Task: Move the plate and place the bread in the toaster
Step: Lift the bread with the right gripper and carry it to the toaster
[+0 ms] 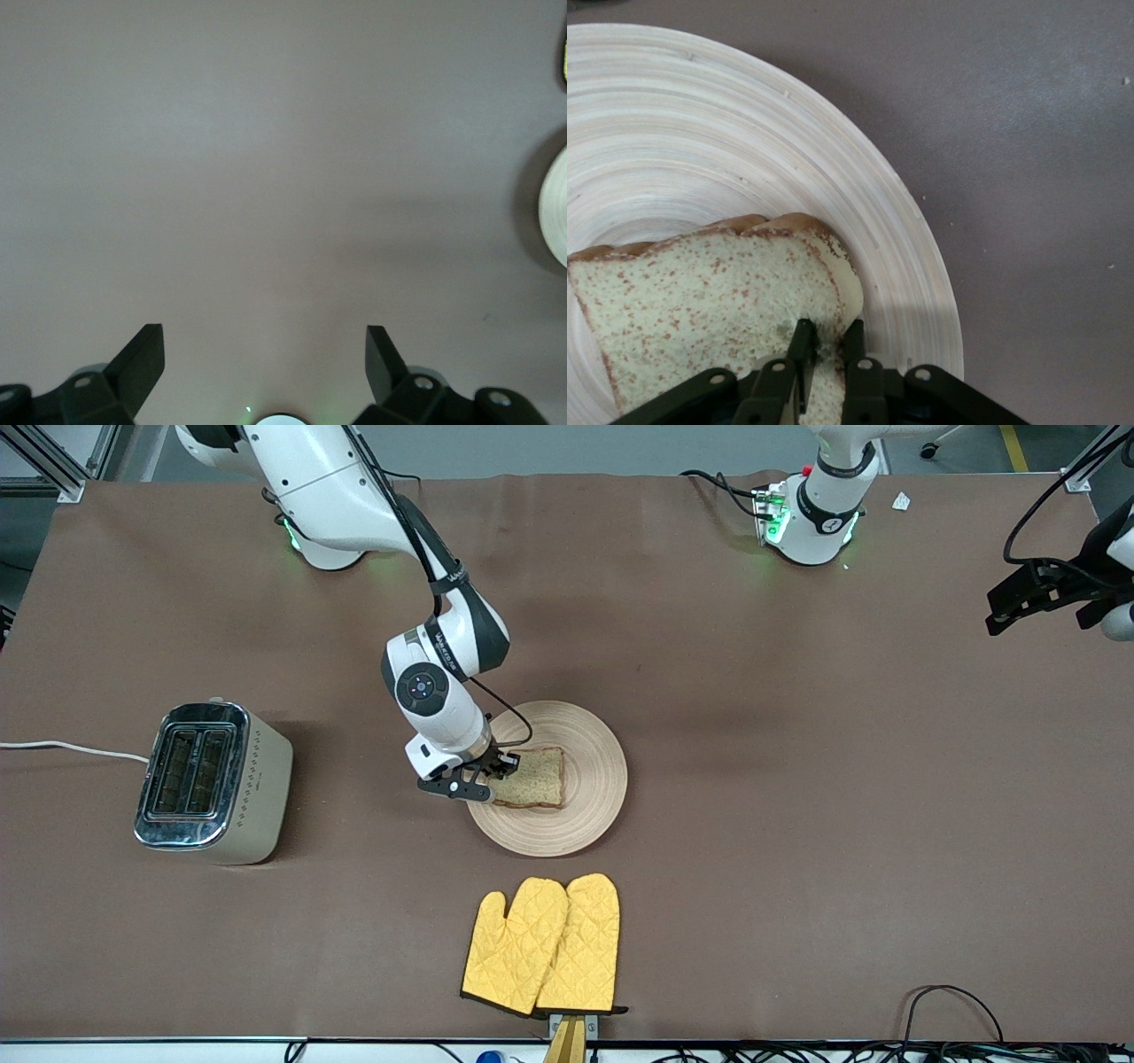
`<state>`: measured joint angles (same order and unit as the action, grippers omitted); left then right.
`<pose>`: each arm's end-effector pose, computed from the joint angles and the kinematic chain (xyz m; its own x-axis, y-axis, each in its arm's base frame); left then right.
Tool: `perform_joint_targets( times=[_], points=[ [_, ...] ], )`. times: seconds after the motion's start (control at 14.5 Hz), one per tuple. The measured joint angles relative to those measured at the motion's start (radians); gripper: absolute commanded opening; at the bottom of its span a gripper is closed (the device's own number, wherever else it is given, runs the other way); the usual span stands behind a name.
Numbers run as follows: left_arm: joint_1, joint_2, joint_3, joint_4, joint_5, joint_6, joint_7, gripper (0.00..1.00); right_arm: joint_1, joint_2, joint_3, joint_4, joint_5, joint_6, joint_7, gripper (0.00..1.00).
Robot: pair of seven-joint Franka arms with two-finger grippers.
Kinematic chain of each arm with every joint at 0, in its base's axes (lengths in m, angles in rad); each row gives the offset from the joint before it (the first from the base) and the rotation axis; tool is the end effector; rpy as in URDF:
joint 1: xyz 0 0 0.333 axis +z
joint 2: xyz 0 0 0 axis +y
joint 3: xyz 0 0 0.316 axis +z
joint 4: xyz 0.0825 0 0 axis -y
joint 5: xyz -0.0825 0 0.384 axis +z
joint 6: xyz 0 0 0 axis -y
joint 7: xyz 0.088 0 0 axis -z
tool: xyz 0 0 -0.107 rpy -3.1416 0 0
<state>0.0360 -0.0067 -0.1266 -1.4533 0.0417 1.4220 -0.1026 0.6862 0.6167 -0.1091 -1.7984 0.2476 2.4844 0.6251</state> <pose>0.5348 -0.0439 0.6699 0.9996 0.0181 -0.0201 0.0172 -0.9989 -0.0445 0.5525 0.3652 0.2123 0.9768 -0.2143 -0.0045 -0.2132 -0.9693 -0.1225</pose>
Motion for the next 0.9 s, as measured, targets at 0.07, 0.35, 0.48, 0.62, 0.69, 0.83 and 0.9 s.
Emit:
perform_joint_targets(
  times=[0.07, 0.35, 0.48, 0.62, 0.69, 0.83, 0.9],
  points=[
    [0.0, 0.0, 0.0, -0.001, -0.008, 0.0, 0.003, 1.0, 0.0, 0.0, 0.0, 0.001, 0.0, -0.001, 0.0, 0.0],
    [0.0, -0.001, -0.005, -0.001, -0.014, 0.0, 0.025, 1.0, 0.0, -0.002, 0.0, 0.022, 0.0, -0.044, 0.0, 0.0],
    [0.0, -0.001, -0.007, -0.002, -0.014, 0.001, 0.027, 1.0, 0.0, -0.013, -0.005, 0.063, 0.0, -0.121, 0.0, 0.0],
    [-0.001, 0.0, -0.008, -0.002, -0.016, 0.006, 0.027, 1.0, 0.0, -0.042, -0.032, 0.114, -0.008, -0.238, 0.0, 0.0],
    [-0.002, 0.001, -0.009, -0.004, -0.016, 0.007, 0.027, 1.0, -0.002, -0.064, -0.05, 0.143, -0.02, -0.317, -0.001, 0.0],
    [-0.003, 0.006, -0.009, -0.006, -0.016, 0.009, 0.027, 1.0, -0.004, -0.118, -0.084, 0.192, -0.096, -0.478, -0.001, 0.0],
    [-0.003, 0.01, -0.009, -0.008, -0.016, 0.011, 0.027, 1.0, -0.006, -0.145, -0.099, 0.211, -0.147, -0.551, -0.001, 0.0]
  ],
)
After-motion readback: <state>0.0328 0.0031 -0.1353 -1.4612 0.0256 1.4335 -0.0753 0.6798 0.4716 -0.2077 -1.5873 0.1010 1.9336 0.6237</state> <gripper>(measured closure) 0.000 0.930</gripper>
